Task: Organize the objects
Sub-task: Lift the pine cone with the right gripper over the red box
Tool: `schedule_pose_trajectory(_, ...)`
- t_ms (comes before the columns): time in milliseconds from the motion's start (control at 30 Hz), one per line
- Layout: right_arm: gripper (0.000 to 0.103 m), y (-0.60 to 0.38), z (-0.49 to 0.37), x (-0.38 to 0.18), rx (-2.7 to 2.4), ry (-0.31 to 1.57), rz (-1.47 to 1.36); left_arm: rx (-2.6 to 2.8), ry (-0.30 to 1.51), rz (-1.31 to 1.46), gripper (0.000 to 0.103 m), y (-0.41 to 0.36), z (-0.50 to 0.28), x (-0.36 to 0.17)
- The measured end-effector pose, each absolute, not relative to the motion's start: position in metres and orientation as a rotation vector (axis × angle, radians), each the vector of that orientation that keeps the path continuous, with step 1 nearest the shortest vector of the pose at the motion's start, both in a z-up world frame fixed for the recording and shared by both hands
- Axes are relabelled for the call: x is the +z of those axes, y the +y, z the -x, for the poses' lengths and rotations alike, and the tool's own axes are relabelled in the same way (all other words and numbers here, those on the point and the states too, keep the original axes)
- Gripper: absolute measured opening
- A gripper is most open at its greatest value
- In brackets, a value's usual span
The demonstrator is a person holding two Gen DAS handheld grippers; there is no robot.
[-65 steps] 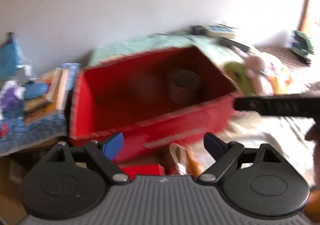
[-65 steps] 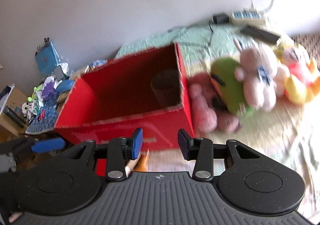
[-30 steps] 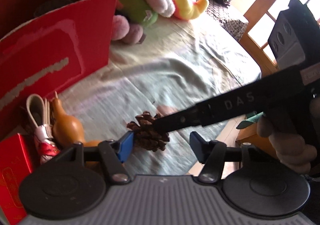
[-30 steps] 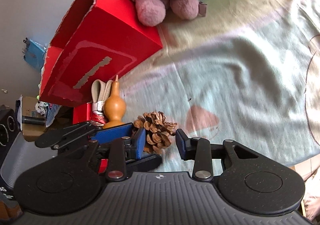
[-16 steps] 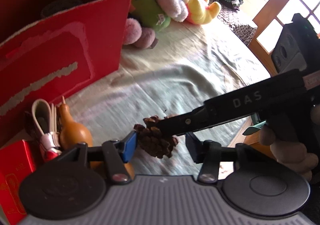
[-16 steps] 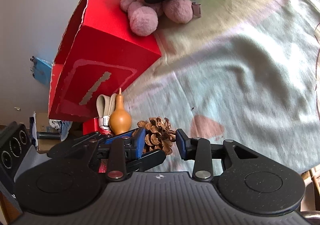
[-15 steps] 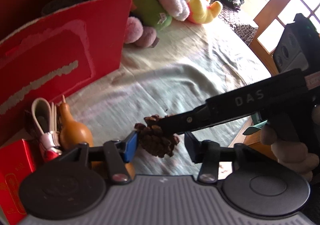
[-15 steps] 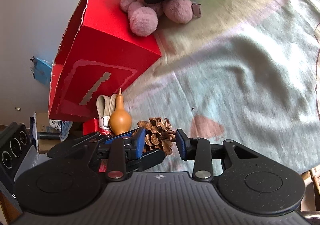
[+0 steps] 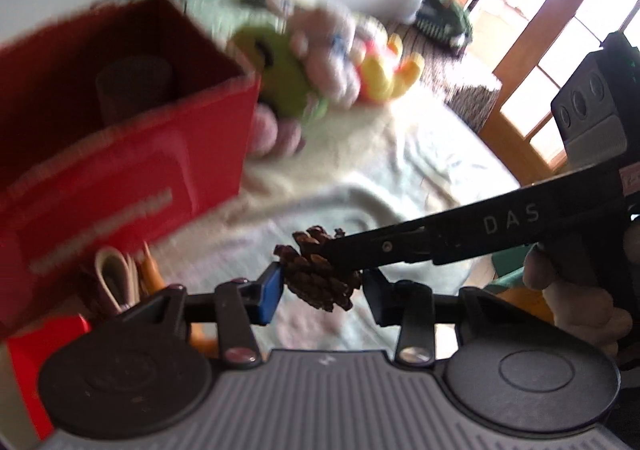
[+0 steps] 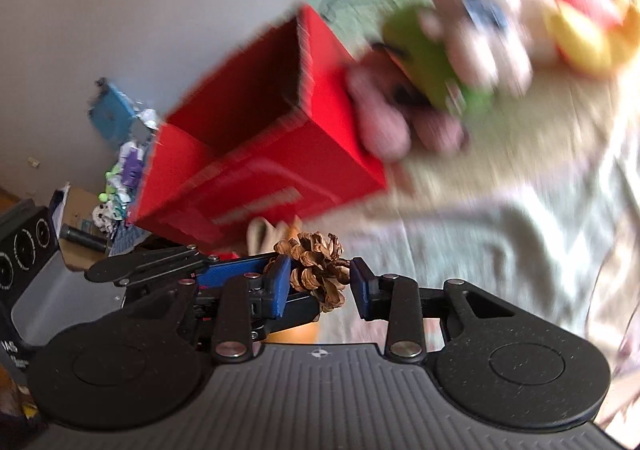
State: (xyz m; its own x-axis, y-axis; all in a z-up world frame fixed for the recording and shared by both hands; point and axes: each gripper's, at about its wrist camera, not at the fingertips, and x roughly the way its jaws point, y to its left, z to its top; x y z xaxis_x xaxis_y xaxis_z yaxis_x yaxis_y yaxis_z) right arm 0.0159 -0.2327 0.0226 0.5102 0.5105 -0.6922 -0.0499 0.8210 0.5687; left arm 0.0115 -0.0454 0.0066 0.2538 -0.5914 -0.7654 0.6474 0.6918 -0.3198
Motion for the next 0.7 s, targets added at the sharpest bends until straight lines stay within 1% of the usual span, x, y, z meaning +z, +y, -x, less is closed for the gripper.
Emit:
schedule_pose_trajectory(133, 0.035, -0.223, -0.038, 0.059, 0.396, 0.893, -0.421, -0.846, 0.904, -0.032, 0.042, -0.036, -0.018, 0.043)
schedule_pose_trajectory(233, 0.035, -0.209, -0.062, 0.072, 0.416, 0.857, -0.325, -0.828, 0.830, -0.014, 0.042, -0.028, -0.029, 0.064)
schedule_pose_trajectory(333, 0.035, -0.197, -0.089, 0.073, 0.439, 0.856, -0.243, -0.798, 0.784, 0.008, 0.042, -0.020, -0.046, 0.072)
schedule_pose_trajectory(533, 0.035, -0.173, -0.137, 0.058, 0.473, 0.956, -0.059, -0.734, 0.783, 0.098, 0.042, -0.004, -0.086, 0.059)
schedule_pose_trajectory(700, 0.035, -0.152, -0.160, 0.049, 0.489, 1.062, 0.124, -0.708, 0.856, 0.197, 0.042, 0.005, -0.110, 0.030)
